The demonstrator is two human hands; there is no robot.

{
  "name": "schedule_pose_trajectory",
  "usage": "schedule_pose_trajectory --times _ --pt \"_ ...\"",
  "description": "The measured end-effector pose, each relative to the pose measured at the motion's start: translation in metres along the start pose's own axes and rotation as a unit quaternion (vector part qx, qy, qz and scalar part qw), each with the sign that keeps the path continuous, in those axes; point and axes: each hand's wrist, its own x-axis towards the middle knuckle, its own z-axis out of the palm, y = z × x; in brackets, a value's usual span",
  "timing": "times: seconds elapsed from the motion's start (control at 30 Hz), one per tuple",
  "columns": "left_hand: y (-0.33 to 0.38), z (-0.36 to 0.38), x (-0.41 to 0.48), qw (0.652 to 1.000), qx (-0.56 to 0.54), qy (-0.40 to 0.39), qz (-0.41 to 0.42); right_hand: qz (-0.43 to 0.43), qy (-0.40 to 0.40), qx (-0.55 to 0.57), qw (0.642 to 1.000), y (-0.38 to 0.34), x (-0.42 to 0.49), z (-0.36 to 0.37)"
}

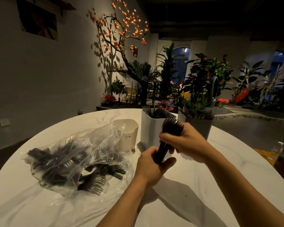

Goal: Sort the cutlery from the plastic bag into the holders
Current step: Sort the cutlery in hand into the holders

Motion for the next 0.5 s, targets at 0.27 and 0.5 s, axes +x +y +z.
schedule_pose_trajectory --times 0.27,0.5 --pt "-0.012 0.002 0.002 0.998 -0.013 0.032 -0.058 -0.138 0.335 0.16 0.918 -0.026 0.042 -0.067" --pt "-0.01 0.002 0.001 0.996 0.014 0.052 -0.067 -0.098 0.332 0.013 0.938 -0.003 0.08 -0.058"
